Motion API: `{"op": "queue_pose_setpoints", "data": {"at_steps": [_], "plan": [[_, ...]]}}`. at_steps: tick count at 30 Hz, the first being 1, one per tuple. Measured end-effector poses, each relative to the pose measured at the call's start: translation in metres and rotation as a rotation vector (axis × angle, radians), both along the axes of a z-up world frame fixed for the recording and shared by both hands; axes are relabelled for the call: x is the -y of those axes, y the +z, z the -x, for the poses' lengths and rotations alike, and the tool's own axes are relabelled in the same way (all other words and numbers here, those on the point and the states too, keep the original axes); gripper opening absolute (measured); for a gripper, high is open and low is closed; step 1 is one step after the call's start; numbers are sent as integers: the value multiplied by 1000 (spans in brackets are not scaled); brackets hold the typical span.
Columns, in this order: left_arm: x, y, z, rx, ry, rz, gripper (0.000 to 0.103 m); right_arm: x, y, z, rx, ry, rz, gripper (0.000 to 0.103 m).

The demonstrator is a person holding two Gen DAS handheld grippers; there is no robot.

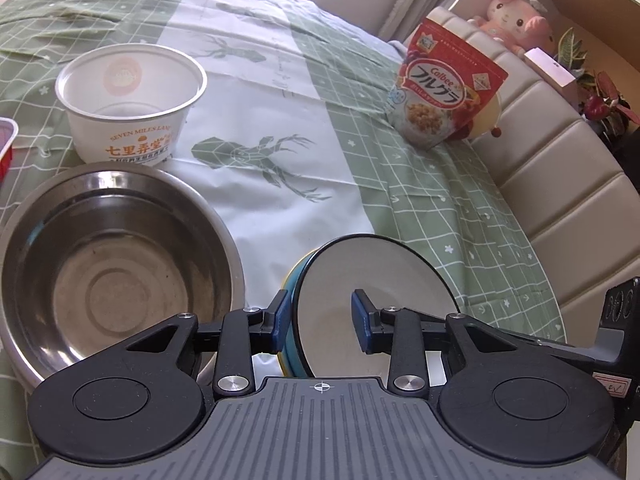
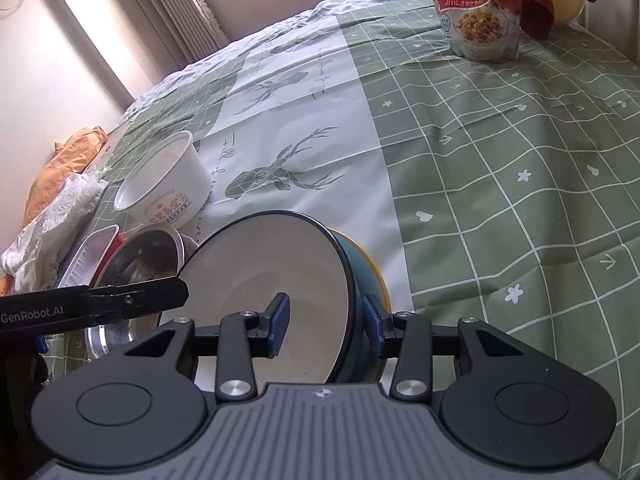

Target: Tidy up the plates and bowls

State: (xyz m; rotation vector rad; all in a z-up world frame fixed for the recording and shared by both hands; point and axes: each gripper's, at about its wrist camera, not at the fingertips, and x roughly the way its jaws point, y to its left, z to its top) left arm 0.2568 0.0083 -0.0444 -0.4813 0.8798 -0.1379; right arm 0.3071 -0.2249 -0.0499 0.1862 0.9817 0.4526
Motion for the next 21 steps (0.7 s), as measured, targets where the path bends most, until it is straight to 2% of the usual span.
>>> {"op": "queue_pose_setpoints", "data": {"at_steps": [11,14,17,21], "plan": [[-11,-6,2,-13,-4,51,31,-7,9,7,32,-2,69,41],[-25,1,9,31,-8,125,27,-9,25,9,88,-23,102,41],[-48,13,25,96,45,119,27,-20,49,11,148,-10,105,41],[-96,21,47,128,214,54,28,-55,67,7,181,70,111,41]]}}
